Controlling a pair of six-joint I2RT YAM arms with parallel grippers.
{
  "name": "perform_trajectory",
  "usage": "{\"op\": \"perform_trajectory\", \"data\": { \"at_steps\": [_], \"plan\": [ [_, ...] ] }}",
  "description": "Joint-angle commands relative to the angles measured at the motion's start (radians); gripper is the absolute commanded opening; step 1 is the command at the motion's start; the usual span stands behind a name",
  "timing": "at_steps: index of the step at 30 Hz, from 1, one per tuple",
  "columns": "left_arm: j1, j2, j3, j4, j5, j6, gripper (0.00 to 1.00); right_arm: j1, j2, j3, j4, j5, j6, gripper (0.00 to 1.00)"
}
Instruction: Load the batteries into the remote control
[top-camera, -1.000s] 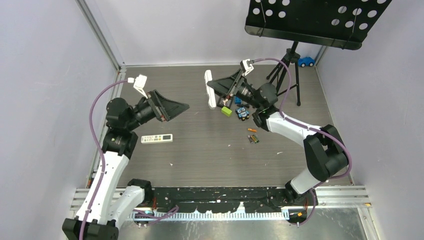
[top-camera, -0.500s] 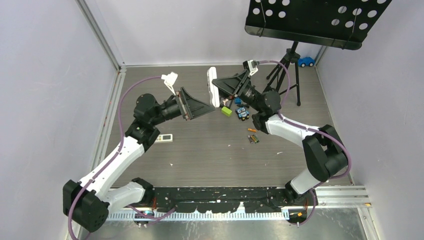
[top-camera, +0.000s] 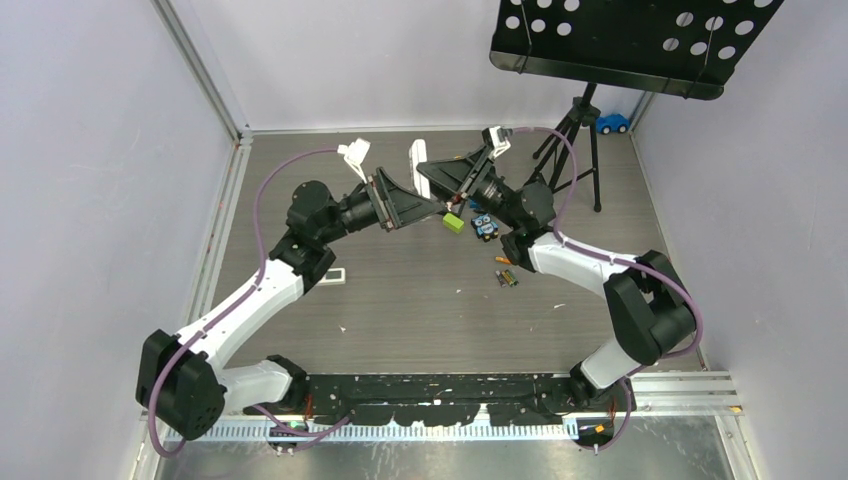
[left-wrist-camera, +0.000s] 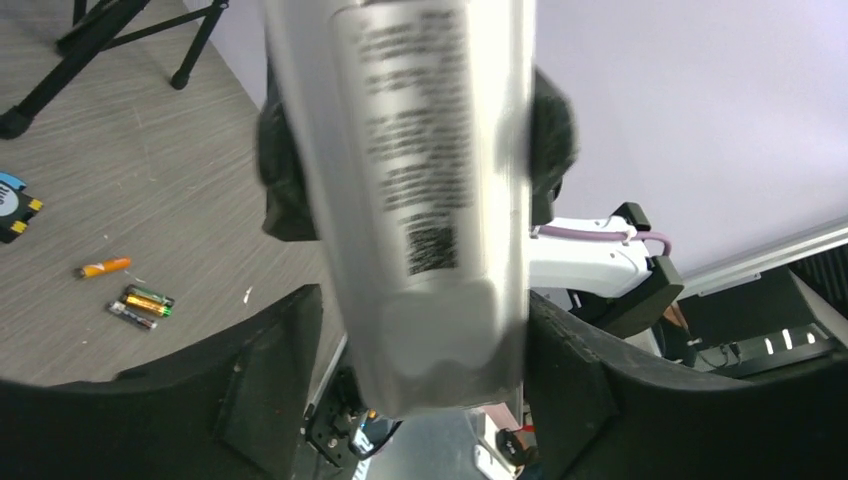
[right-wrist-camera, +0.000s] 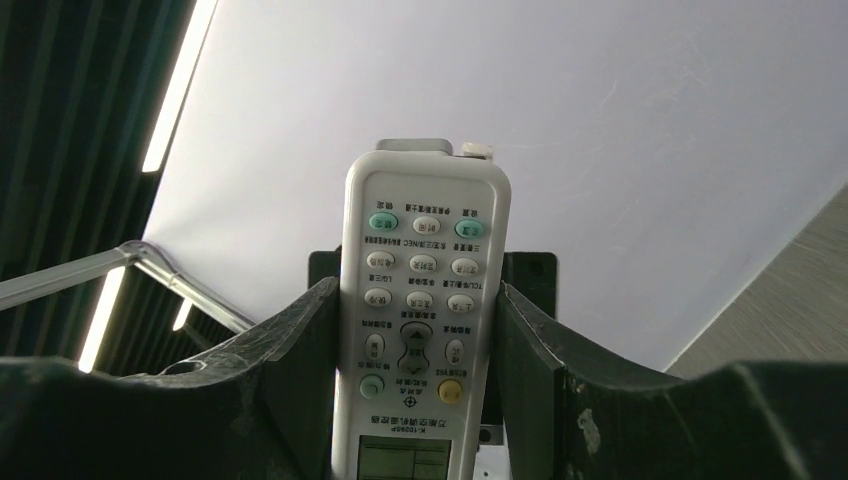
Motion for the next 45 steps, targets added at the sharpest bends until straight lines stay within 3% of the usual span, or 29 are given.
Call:
{"op": "perform_trajectory", "data": {
  "at_steps": [1,7,9,10,12,14,19,23,26,33,41,45],
  "plan": [
    [-0.003,0.004,0.055,0.08,-0.015,0.017,0.64,0.008,-0.077,-0.005,-0.037,0.029,-0.073,0.4],
    [-0.003,-0.015,0.055,0.023,0.011,0.086,0.17,0.008,-0.122,-0.017,-0.127,0.032,-0.115,0.42],
    [-0.003,-0.033,0.061,-0.049,0.018,0.156,0.03,0.008,-0.141,-0.027,-0.166,0.037,-0.137,0.51],
    [-0.003,-0.047,0.069,-0.113,0.02,0.227,0.0,0.008,-0.152,-0.032,-0.199,0.041,-0.151,0.62],
    [-0.003,-0.071,0.103,-0.266,0.004,0.359,0.0,0.008,-0.189,-0.04,-0.282,0.051,-0.192,0.79],
    [-0.003,-0.091,0.143,-0.411,-0.032,0.49,0.0,0.008,-0.229,-0.036,-0.413,0.055,-0.253,0.86],
    [-0.02,-0.068,0.292,-0.808,-0.07,0.812,0.0,0.012,-0.329,0.07,-0.847,0.098,-0.416,0.87],
    [-0.098,-0.029,0.388,-1.028,-0.232,1.002,0.0,0.029,-0.367,0.192,-1.203,0.175,-0.548,0.87],
    [-0.145,-0.012,0.401,-1.074,-0.349,1.054,0.0,0.045,-0.38,0.222,-1.3,0.205,-0.586,0.85],
    [-0.195,-0.003,0.401,-1.092,-0.426,1.092,0.0,0.06,-0.343,0.277,-1.428,0.185,-0.618,0.74],
    [-0.221,-0.041,0.372,-1.084,-0.396,1.12,0.0,0.062,-0.323,0.282,-1.44,0.077,-0.589,0.59],
    [-0.243,-0.052,0.364,-1.084,-0.381,1.15,0.0,0.062,-0.319,0.27,-1.41,0.044,-0.562,0.58]
  ]
}}
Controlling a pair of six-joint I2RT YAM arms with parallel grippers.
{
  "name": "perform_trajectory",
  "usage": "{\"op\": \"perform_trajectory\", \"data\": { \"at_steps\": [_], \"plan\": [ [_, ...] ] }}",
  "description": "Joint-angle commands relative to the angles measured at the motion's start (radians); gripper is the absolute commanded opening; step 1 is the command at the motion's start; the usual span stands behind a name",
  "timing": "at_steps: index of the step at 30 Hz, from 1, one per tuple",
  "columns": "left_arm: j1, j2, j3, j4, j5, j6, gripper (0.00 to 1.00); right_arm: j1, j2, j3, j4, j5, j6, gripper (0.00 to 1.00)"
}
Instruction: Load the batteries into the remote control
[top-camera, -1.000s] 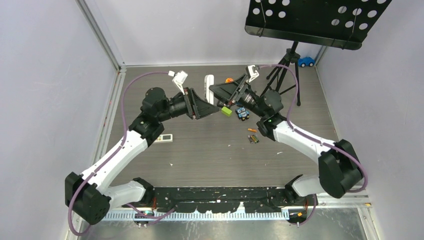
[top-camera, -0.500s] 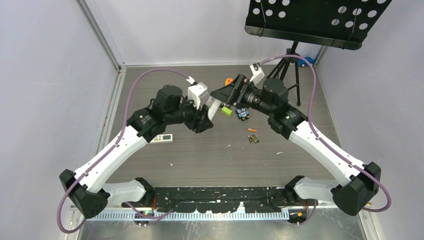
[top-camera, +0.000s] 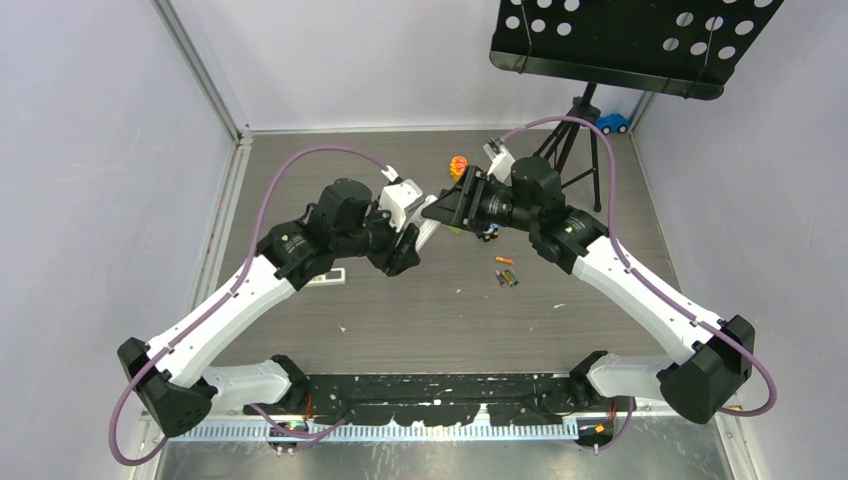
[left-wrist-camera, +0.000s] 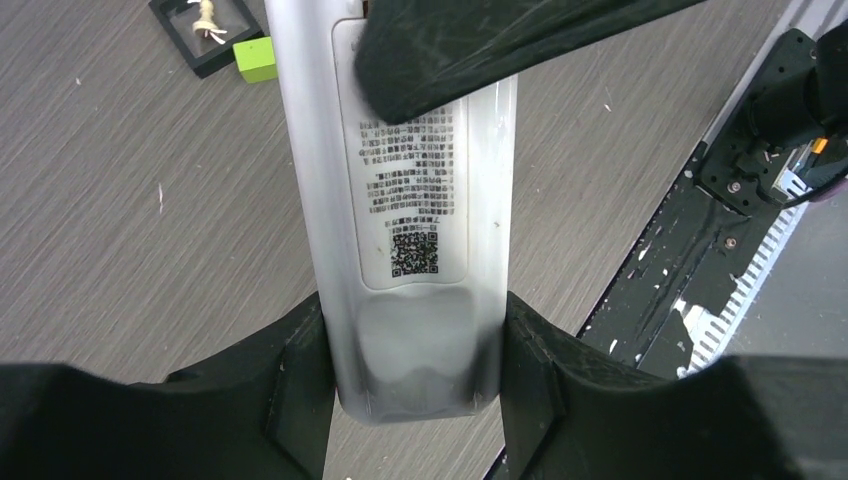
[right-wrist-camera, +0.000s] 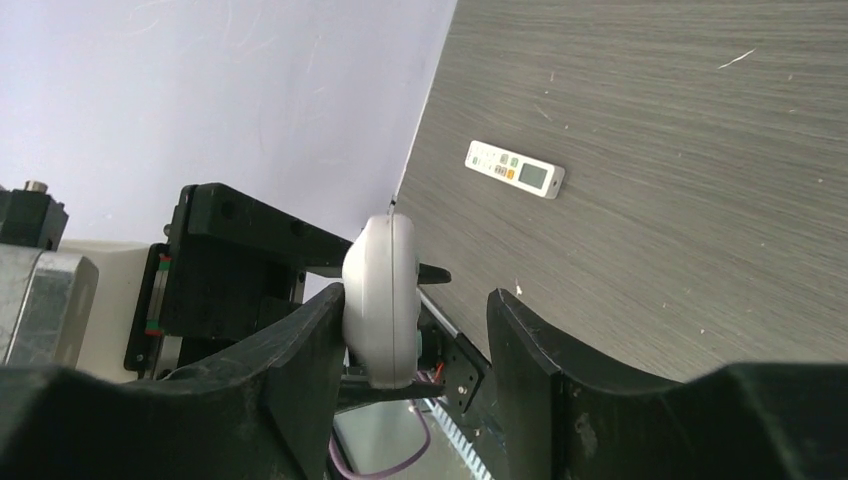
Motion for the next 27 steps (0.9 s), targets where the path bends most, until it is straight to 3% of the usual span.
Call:
{"op": "perform_trajectory", "data": {
  "at_steps": [1,6,10,13,15,18,20,27],
  "plan": [
    [-0.026,-0.049,-0.005,0.033,0.022,0.05,0.0,0.005,0.004,0.028,0.038,-0.069,0.029,0.58],
    [-0.029,-0.071,-0.015,0.054,0.044,0.049,0.0,0.005,0.003,0.003,0.101,-0.103,0.063,0.53],
    [-0.028,-0.1,-0.042,0.132,0.055,-0.033,0.02,0.004,-0.023,-0.058,0.273,-0.14,0.148,0.27],
    [-0.028,-0.12,-0.076,0.222,0.087,-0.12,0.31,0.005,-0.054,-0.102,0.378,-0.118,0.194,0.17],
    [-0.029,-0.137,-0.095,0.283,0.084,-0.198,0.58,0.005,-0.08,-0.127,0.415,-0.077,0.21,0.15],
    [-0.028,-0.163,-0.105,0.356,-0.08,-0.404,0.83,0.005,-0.139,-0.183,0.514,-0.004,0.221,0.13],
    [-0.028,-0.186,-0.12,0.402,-0.175,-0.585,0.87,0.005,-0.184,-0.228,0.611,0.037,0.229,0.12],
    [-0.028,-0.259,-0.185,0.671,-0.032,-0.807,0.88,0.005,-0.274,-0.293,0.775,0.149,0.255,0.12]
  ]
}}
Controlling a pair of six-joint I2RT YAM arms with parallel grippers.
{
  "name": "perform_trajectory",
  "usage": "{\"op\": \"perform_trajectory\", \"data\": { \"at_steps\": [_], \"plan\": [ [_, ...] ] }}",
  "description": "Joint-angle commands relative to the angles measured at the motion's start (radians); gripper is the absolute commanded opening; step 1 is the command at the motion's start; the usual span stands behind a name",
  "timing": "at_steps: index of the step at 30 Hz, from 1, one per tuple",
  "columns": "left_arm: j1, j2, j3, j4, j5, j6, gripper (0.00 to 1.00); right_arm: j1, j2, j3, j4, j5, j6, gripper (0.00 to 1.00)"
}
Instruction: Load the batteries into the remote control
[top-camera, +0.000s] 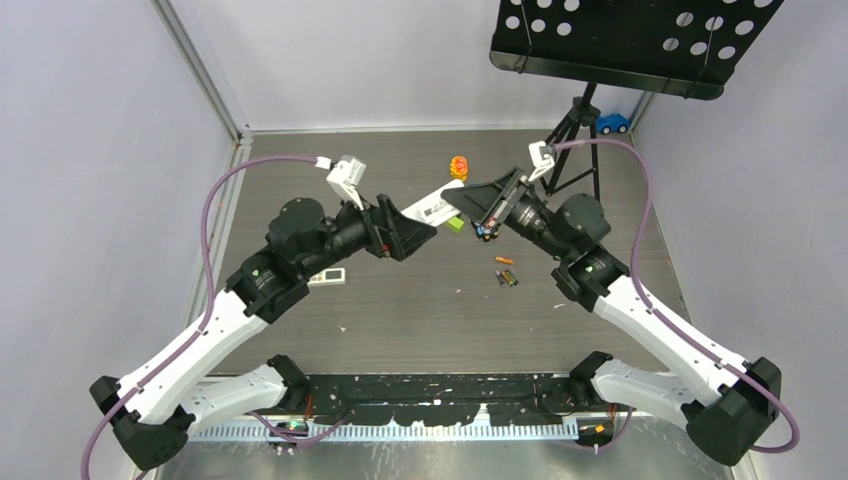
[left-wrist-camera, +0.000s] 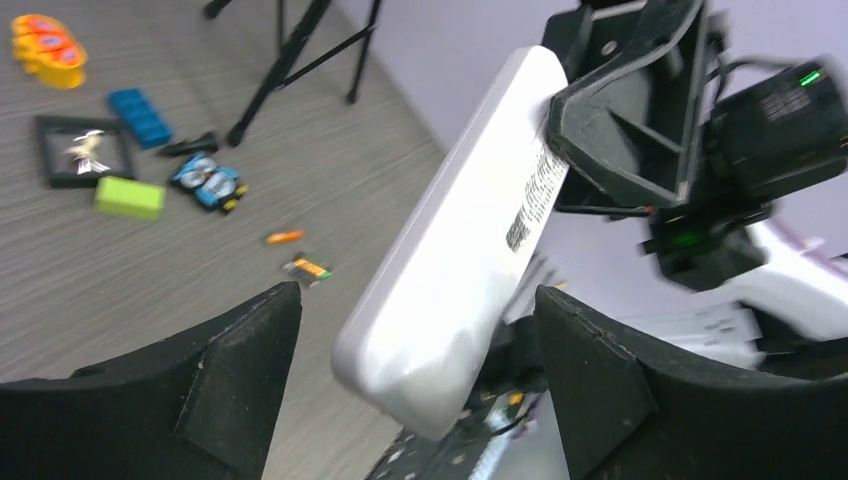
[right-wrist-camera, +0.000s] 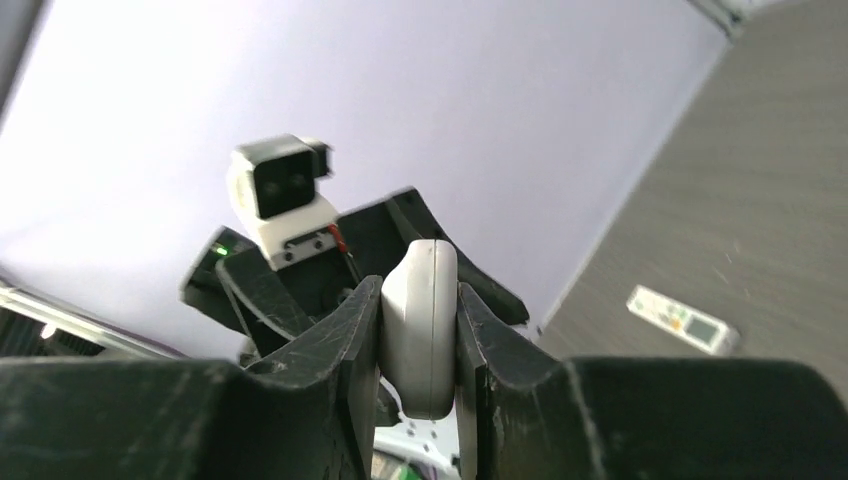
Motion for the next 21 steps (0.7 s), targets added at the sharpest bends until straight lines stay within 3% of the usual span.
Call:
{"op": "perform_trajectory", "data": {
  "at_steps": [1,10,21],
  "plan": [
    [-0.002,-0.042,-0.019,0.274,0.066,-0.212,0.88,0.003,-0.057,-0.029,0.24,0.115,0.045,0.12],
    [0.002,-0.037,-0.043,0.417,0.11,-0.278,0.83,0.003,-0.053,-0.072,0.381,0.138,0.105,0.12],
    [0.027,-0.05,-0.081,0.447,0.047,-0.301,0.63,0.004,-0.063,-0.111,0.427,0.138,0.123,0.12]
  ]
}}
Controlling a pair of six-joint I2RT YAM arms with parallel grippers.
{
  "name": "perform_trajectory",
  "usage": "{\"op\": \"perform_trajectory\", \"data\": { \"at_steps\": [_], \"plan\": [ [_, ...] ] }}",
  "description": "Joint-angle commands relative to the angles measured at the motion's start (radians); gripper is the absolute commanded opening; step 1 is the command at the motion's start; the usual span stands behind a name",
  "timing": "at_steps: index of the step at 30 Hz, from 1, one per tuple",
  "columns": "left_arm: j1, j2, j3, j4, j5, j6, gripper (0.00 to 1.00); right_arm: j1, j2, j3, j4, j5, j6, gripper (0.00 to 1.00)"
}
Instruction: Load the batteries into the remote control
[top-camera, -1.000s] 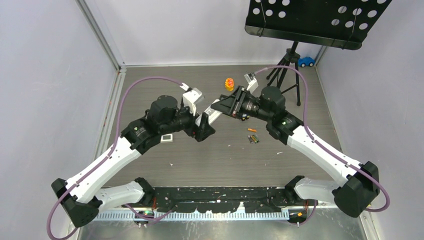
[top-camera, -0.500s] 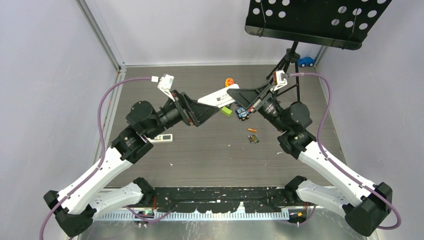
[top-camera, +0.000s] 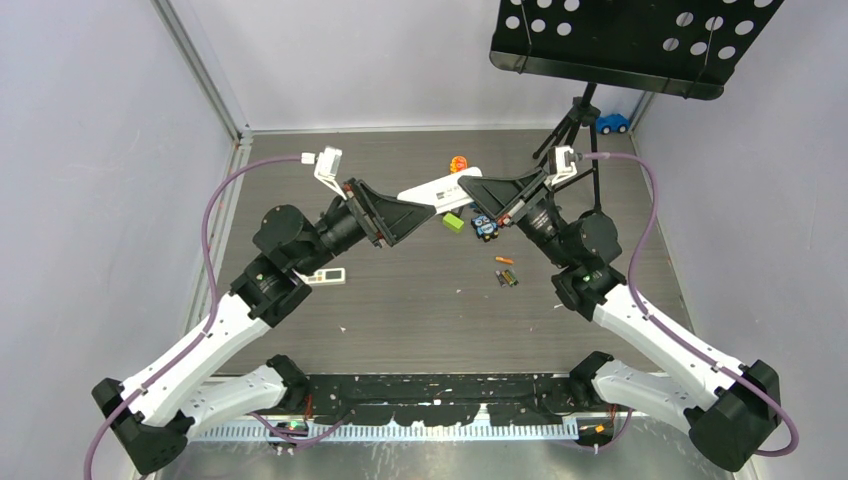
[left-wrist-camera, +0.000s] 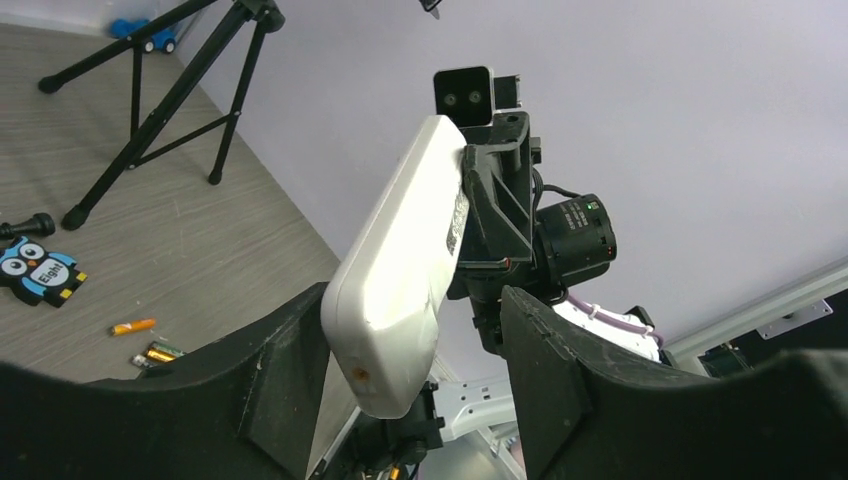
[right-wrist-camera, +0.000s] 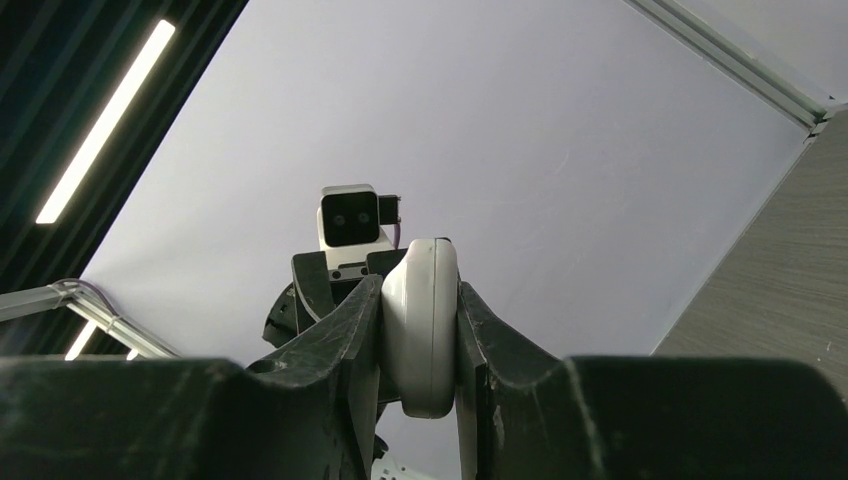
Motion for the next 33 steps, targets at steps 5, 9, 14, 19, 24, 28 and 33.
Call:
{"op": "perform_trajectory", "data": {
  "at_steps": [5,9,14,19,24,28,33],
  "plan": [
    [0.018,-0.009,-0.012,0.078,-0.046,-0.051,0.56,0.003,-0.008,-0.015,0.125,0.01,0.027,0.12],
    [0.041,0.003,-0.025,0.106,-0.015,-0.095,0.47,0.002,0.004,-0.022,0.155,0.003,0.042,0.12],
    [0.08,0.023,-0.046,0.17,0.044,-0.179,0.4,0.003,0.021,-0.027,0.184,-0.014,0.052,0.12],
    [0.12,0.056,-0.068,0.242,0.106,-0.26,0.36,0.003,0.034,-0.036,0.188,-0.016,0.055,0.12],
    [0.14,0.081,-0.084,0.295,0.153,-0.298,0.15,0.002,0.038,-0.046,0.186,-0.01,0.058,0.12],
    [0.141,0.082,-0.091,0.291,0.164,-0.276,0.0,0.001,0.028,-0.043,0.121,-0.003,0.036,0.18],
    [0.151,0.059,-0.07,0.114,0.156,-0.146,0.0,-0.004,-0.033,-0.011,-0.14,0.03,-0.092,0.73]
  ]
}}
